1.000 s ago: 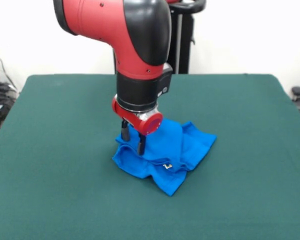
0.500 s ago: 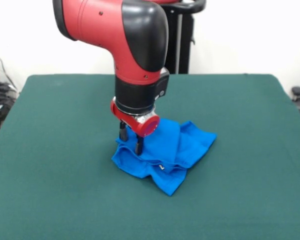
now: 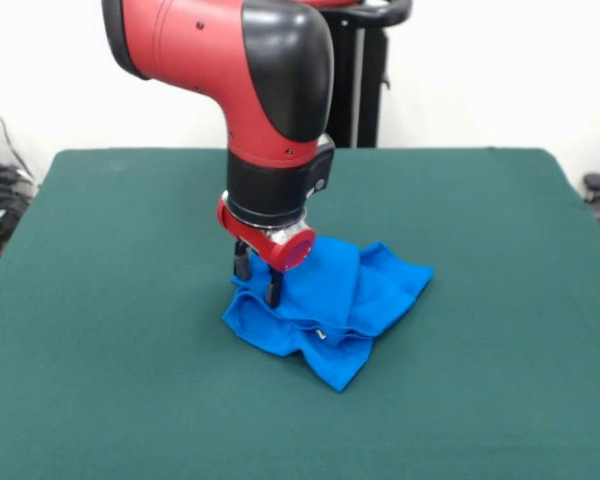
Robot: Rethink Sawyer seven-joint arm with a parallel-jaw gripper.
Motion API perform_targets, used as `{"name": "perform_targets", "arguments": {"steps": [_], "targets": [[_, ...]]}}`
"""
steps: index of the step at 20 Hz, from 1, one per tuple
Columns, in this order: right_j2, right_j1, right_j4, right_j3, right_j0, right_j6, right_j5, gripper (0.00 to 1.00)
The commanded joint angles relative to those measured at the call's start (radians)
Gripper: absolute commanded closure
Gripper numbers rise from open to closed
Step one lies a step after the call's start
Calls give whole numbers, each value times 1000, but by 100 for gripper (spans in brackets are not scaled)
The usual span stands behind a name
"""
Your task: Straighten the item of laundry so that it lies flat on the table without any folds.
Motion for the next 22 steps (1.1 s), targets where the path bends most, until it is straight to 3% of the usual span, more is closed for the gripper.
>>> {"name": "perform_targets", "arguments": {"steps": [1,13,14,22], "targets": [[54,80,-39,24,-3,58,-8,0],[54,171,-31,-38,-5,80,-92,0],[53,172,-30,-38,-5,82,-97,100],[49,168,-38,-35,-8,81,-120,100]]}}
